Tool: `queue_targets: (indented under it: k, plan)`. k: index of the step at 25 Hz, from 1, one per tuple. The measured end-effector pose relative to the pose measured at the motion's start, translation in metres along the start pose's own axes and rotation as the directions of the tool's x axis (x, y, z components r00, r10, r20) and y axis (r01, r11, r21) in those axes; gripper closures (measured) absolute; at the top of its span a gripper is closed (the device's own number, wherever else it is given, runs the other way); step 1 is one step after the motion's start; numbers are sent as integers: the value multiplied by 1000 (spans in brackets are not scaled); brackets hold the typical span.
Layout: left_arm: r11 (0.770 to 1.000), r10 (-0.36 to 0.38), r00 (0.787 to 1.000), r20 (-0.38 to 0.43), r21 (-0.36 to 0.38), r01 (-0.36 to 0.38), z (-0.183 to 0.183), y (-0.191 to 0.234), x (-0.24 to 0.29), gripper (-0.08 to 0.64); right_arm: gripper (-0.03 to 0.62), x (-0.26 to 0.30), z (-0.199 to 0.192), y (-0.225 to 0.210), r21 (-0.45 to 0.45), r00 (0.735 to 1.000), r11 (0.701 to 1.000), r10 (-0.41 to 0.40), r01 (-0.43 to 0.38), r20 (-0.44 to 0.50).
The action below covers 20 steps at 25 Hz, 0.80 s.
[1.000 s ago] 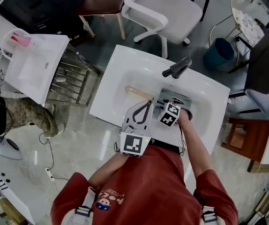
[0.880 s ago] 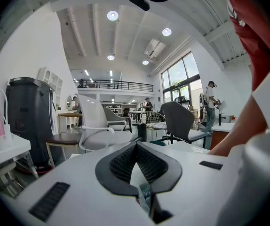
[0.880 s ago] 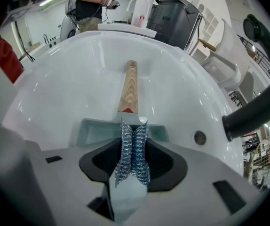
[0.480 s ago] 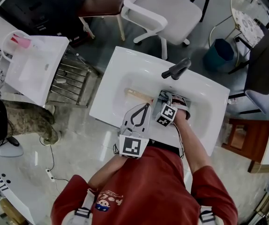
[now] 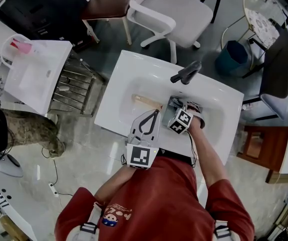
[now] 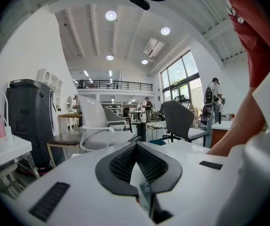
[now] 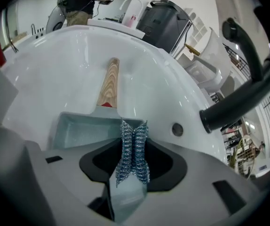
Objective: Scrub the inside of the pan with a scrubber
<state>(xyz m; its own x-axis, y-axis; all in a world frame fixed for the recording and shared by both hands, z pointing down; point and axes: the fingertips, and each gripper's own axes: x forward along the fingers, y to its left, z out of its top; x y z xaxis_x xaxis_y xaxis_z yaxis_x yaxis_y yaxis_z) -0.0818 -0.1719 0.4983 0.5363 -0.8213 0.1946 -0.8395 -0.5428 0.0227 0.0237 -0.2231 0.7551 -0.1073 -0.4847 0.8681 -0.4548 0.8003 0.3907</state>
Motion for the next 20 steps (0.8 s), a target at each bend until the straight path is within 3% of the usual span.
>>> queue_targets:
  k: [3,7,10,12,15,20]
  plan:
    - [1000,2,1000,15,8,-2,-1,0,1,548,420,-20,-6,12,40,992,991,125,-126,9]
    - [998,-14,1000,20,66,13,-3,-3,4,548,417,-44,-15,40,0,952,952,307,-307,-13]
    - [1000,-21,1000,5,4,21,-5,-7,3,548,417,-59,-24,58,-40,911,910,409,-412,-61]
    - [1000,-19,1000,3,2,19,-5,-7,3,548,417,-61,-31,66,-71,898,897,429,-436,-98]
    - [997,-20,1000,22,71,19,-2,-7,4,548,419,-58,-38,72,-79,891,890,439,-449,-118]
    - [1000,-24,1000,-1,3,24,-9,-10,1,548,420,-53,-41,81,-34,879,881,468,-472,-95]
